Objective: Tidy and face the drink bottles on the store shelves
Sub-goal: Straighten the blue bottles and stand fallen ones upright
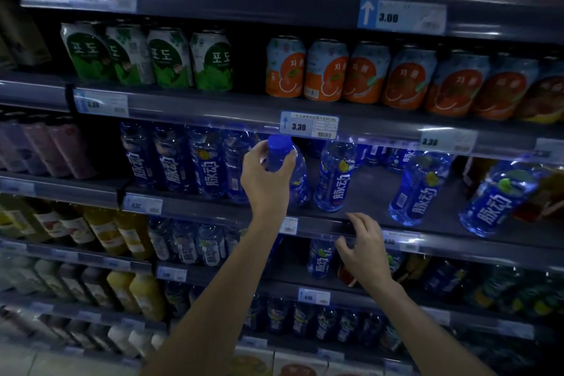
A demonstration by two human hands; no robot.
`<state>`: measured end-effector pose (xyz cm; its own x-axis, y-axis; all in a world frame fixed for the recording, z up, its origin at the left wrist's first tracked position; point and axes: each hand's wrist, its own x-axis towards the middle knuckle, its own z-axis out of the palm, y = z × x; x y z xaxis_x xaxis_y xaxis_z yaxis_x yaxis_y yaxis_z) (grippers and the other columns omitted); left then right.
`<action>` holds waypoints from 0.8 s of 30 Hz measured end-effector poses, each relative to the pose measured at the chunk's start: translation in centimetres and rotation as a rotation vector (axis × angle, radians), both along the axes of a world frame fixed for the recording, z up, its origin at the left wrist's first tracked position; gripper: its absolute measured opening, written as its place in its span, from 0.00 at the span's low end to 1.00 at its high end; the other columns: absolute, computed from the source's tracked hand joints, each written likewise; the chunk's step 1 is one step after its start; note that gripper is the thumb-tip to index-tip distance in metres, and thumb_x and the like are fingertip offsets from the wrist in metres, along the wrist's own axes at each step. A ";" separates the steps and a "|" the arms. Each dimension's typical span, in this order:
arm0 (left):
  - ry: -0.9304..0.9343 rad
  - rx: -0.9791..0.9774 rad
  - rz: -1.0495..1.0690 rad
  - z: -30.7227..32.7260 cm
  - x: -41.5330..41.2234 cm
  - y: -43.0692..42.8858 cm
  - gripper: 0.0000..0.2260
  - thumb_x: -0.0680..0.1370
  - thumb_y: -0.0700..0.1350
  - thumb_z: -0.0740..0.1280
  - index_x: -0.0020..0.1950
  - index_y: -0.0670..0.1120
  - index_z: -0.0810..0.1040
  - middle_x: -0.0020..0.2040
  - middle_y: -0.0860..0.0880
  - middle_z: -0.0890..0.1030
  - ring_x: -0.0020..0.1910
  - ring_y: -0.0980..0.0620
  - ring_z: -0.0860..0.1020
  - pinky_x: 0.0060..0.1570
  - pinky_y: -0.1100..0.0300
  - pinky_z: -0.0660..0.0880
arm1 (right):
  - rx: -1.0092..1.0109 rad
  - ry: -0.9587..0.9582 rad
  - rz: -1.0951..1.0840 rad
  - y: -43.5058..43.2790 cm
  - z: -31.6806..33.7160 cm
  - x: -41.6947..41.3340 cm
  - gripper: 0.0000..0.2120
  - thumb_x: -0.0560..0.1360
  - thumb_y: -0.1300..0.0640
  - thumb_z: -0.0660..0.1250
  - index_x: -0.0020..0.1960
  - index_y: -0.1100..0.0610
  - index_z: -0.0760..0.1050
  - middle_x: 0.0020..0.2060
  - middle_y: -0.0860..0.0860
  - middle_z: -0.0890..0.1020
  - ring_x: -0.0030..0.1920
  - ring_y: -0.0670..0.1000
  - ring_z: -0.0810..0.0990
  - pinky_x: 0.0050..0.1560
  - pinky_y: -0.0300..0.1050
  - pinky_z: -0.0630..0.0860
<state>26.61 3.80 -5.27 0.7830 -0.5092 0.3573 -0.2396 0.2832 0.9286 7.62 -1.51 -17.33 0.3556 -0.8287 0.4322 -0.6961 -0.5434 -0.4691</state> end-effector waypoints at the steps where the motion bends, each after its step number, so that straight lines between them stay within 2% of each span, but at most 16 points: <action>1: -0.030 0.003 0.003 -0.1 -0.2 -0.4 0.13 0.72 0.51 0.74 0.52 0.61 0.75 0.52 0.61 0.76 0.51 0.66 0.75 0.53 0.65 0.73 | 0.001 -0.009 -0.002 0.0 -0.1 0.0 0.24 0.73 0.56 0.69 0.67 0.62 0.72 0.61 0.53 0.75 0.64 0.53 0.70 0.68 0.56 0.66; 3: -0.055 0.013 -0.019 -0.3 -0.6 -1.2 0.12 0.72 0.54 0.72 0.51 0.65 0.73 0.51 0.66 0.74 0.49 0.71 0.72 0.52 0.68 0.70 | 0.004 -0.025 -0.007 0.0 -0.2 0.1 0.24 0.73 0.56 0.69 0.67 0.61 0.72 0.61 0.53 0.74 0.64 0.52 0.70 0.68 0.56 0.67; 5: -0.051 0.021 -0.070 -0.7 -0.7 -1.9 0.14 0.73 0.56 0.71 0.57 0.63 0.73 0.51 0.70 0.72 0.50 0.74 0.71 0.52 0.71 0.67 | -0.001 -0.025 -0.006 0.0 -0.3 0.1 0.24 0.73 0.56 0.68 0.67 0.61 0.71 0.61 0.52 0.74 0.64 0.51 0.69 0.68 0.55 0.67; 7: -0.095 0.030 -0.095 -1.1 -0.8 -2.7 0.21 0.74 0.57 0.70 0.64 0.54 0.73 0.55 0.66 0.73 0.54 0.68 0.72 0.54 0.72 0.67 | -0.010 -0.020 -0.005 -0.1 -0.3 0.0 0.24 0.73 0.56 0.68 0.67 0.61 0.71 0.62 0.52 0.74 0.64 0.51 0.69 0.69 0.55 0.66; 10: -0.142 0.060 -0.096 -1.1 -0.6 -3.8 0.24 0.74 0.57 0.69 0.67 0.47 0.73 0.58 0.61 0.72 0.57 0.62 0.71 0.56 0.68 0.67 | -0.018 -0.025 -0.006 -0.1 -0.3 0.0 0.23 0.73 0.56 0.69 0.67 0.61 0.72 0.61 0.53 0.75 0.64 0.52 0.70 0.69 0.56 0.66; 14: -0.105 0.092 -0.099 -1.1 0.1 -4.8 0.25 0.73 0.61 0.68 0.64 0.48 0.74 0.55 0.58 0.74 0.53 0.61 0.73 0.55 0.64 0.71 | 0.005 -0.052 -0.011 0.0 -0.3 0.2 0.23 0.73 0.57 0.69 0.67 0.62 0.72 0.62 0.53 0.74 0.65 0.52 0.69 0.68 0.57 0.66; 20: -0.130 0.122 -0.157 -2.2 0.3 -5.3 0.28 0.72 0.60 0.70 0.67 0.46 0.73 0.61 0.52 0.77 0.59 0.59 0.73 0.57 0.73 0.67 | 0.000 -0.052 -0.003 0.1 -0.2 0.1 0.23 0.73 0.58 0.69 0.67 0.62 0.72 0.62 0.54 0.74 0.65 0.53 0.69 0.68 0.58 0.66; 24: -0.139 0.127 -0.160 -3.0 0.0 -4.8 0.30 0.72 0.61 0.69 0.70 0.48 0.70 0.66 0.52 0.75 0.63 0.59 0.71 0.63 0.65 0.68 | -0.009 -0.058 -0.003 0.1 -0.3 0.2 0.23 0.72 0.59 0.69 0.66 0.63 0.72 0.61 0.54 0.75 0.64 0.54 0.70 0.68 0.57 0.67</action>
